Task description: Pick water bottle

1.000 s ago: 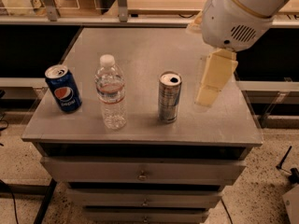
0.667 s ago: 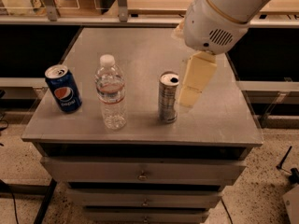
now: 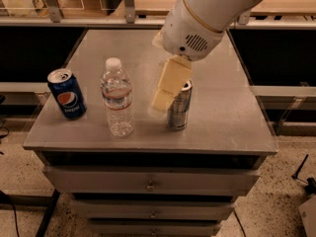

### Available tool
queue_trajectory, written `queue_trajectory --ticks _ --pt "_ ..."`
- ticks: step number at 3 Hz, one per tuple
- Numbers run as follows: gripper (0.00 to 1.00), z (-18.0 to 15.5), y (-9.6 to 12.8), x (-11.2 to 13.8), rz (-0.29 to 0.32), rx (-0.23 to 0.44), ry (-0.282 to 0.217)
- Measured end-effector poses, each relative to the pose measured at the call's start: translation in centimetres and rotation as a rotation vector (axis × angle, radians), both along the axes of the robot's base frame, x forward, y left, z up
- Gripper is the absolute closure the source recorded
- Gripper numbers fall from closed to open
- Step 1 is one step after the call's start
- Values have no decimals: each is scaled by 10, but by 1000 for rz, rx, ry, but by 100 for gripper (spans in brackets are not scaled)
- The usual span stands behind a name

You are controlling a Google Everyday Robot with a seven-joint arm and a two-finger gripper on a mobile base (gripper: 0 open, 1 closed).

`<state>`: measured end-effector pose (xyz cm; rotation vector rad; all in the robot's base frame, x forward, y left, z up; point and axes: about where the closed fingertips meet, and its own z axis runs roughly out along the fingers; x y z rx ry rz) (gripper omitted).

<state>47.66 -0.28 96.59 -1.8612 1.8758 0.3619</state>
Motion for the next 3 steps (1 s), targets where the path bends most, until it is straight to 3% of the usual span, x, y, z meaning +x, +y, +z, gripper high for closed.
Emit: queue_trajectory --ticks 3 --pt "0 -18 72 -9 83 166 94"
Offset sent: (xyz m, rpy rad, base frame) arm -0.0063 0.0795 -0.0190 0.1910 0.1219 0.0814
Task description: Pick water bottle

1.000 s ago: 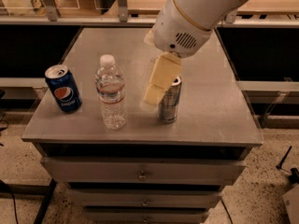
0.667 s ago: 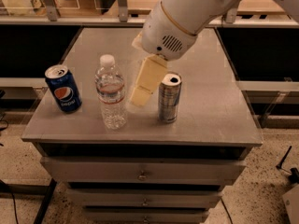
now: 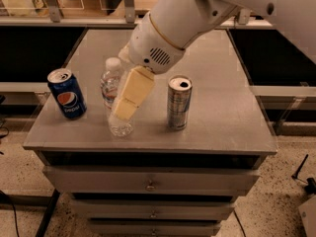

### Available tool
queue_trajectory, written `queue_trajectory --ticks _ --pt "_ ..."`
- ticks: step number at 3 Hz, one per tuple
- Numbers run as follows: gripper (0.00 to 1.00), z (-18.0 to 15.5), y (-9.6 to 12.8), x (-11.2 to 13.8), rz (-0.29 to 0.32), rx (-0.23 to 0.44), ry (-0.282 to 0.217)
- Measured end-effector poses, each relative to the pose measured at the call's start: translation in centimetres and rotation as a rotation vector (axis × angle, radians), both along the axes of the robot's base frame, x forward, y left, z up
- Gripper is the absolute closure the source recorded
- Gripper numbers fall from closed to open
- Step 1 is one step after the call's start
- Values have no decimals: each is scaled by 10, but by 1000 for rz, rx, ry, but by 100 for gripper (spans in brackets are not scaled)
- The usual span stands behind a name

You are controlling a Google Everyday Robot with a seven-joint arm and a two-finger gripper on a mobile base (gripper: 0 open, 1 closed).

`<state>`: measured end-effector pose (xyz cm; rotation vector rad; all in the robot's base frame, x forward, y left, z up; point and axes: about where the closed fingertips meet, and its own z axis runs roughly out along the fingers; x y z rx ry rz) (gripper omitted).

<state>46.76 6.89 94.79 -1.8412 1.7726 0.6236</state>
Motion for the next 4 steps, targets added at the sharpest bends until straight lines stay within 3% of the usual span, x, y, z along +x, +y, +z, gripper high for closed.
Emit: queue_trajectory --ticks 1,2,4 --pt "0 -6 16 -3 28 41 -11" --pt "18 -11 28 -3 39 66 -20" --pt "64 -20 37 -5 51 63 -9"
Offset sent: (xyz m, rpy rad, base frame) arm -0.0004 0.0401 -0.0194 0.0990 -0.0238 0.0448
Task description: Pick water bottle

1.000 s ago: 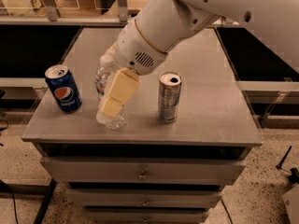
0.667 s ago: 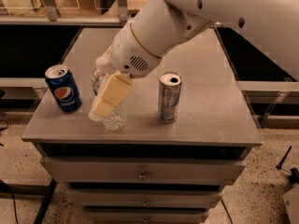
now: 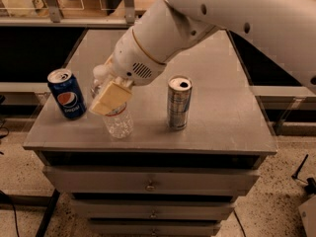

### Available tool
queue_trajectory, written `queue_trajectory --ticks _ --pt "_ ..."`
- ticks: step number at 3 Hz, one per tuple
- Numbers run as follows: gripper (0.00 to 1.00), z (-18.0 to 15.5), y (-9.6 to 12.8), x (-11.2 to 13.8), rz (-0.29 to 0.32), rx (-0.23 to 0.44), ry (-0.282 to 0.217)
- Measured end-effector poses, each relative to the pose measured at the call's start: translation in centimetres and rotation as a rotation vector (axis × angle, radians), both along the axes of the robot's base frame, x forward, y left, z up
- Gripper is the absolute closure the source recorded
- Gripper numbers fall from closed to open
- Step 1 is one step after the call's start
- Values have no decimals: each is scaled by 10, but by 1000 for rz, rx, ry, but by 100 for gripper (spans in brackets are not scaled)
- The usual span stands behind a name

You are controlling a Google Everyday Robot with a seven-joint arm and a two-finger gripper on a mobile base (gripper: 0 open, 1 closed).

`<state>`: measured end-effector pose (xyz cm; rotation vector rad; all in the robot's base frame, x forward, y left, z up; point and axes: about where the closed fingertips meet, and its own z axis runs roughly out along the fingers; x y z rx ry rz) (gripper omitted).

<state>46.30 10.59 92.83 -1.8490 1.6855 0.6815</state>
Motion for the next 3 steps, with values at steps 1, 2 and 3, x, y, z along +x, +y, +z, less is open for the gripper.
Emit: queue_trajectory --ticks 1,2,3 --pt "87 1 0 0 -1 -2 0" --pt "100 2 0 0 -1 -3 0" --pt "100 27 -6 17 -19 -32 -38"
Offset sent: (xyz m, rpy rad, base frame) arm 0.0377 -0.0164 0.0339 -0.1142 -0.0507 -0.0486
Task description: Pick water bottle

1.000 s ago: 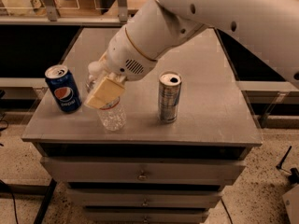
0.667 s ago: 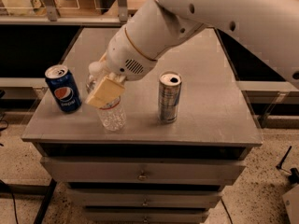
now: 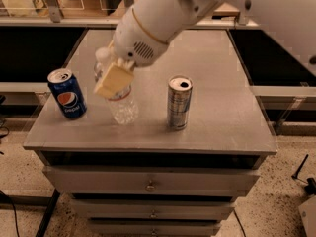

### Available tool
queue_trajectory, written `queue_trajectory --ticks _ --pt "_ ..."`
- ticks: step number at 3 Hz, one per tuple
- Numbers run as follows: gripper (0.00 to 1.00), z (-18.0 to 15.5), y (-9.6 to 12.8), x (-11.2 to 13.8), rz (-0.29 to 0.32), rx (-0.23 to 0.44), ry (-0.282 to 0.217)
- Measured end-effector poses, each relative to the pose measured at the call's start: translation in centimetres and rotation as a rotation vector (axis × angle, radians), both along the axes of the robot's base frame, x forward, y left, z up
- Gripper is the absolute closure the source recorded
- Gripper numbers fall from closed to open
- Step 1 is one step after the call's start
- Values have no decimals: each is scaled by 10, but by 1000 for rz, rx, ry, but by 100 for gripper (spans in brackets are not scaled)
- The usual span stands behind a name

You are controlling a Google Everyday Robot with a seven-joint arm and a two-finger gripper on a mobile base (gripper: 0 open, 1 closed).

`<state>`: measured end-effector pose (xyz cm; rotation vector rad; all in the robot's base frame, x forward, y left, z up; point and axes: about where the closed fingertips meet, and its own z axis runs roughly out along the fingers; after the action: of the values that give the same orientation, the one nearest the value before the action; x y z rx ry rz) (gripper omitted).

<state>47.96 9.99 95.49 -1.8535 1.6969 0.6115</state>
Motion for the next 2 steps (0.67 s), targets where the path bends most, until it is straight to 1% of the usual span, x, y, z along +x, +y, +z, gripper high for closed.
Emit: queue_trajectory --ticks 1,2 --pt "100 42 -9 32 -27 -73 -47" --pt "100 75 -13 60 -47 -146 -80"
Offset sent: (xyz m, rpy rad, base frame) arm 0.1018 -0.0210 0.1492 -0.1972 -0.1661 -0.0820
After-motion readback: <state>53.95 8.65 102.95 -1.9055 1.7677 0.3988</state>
